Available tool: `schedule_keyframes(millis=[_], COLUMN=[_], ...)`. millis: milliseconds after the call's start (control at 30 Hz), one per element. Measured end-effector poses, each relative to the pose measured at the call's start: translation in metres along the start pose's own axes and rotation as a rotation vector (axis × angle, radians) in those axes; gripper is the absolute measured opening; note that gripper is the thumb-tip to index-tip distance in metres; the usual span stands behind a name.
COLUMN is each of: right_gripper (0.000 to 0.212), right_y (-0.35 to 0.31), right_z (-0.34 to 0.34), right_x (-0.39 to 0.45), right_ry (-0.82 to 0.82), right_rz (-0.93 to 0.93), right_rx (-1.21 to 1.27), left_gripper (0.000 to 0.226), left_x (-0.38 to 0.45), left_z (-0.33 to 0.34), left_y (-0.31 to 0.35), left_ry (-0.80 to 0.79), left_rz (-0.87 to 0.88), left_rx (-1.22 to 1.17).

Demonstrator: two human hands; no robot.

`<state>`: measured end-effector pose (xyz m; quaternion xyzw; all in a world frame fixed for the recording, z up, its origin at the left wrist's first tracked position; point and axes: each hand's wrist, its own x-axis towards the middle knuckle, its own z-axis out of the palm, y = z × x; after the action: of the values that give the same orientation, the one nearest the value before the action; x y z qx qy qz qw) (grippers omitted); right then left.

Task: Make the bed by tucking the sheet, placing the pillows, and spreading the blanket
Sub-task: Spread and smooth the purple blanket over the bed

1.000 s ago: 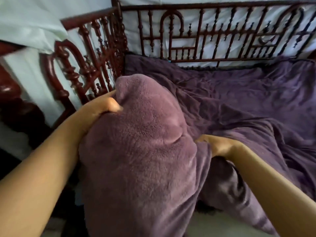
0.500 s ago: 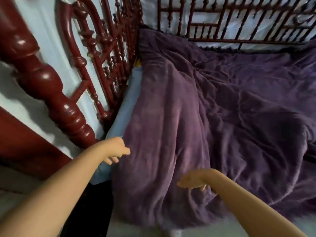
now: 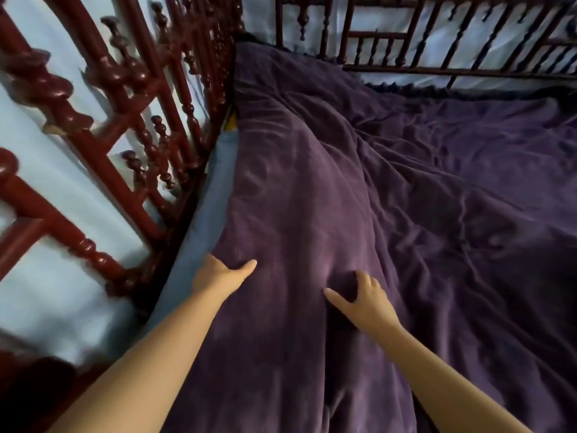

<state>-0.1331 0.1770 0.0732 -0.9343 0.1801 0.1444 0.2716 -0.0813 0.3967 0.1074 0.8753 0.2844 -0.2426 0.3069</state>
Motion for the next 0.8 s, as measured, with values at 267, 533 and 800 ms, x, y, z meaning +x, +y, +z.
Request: schedule_keyframes(millis=[267, 533, 800], right_gripper=[0.036, 0.054, 0.044], right_y=[-0.012, -0.078, -0.072], right_z=[0.005, -0.032, 0.053], right_x=[0.007, -0.085, -0.079], right_ry=[0.112, 0.077, -0.15], right_rz=[-0.048, -0.379, -0.041], right_rx=[0.062, 0.045, -0.147], left_gripper=[0.025, 0.04, 0.085], left_x=[-0.018, -0.08, -0.045], left_z=[-0.021, -0.111, -0.065], left_y=[0.004, -0.034, -0.078], left_ry=[0.05, 0.481, 0.244], left_rz=[0.236, 0.441, 0.143], left_rx=[-0.591, -0.633, 0.403])
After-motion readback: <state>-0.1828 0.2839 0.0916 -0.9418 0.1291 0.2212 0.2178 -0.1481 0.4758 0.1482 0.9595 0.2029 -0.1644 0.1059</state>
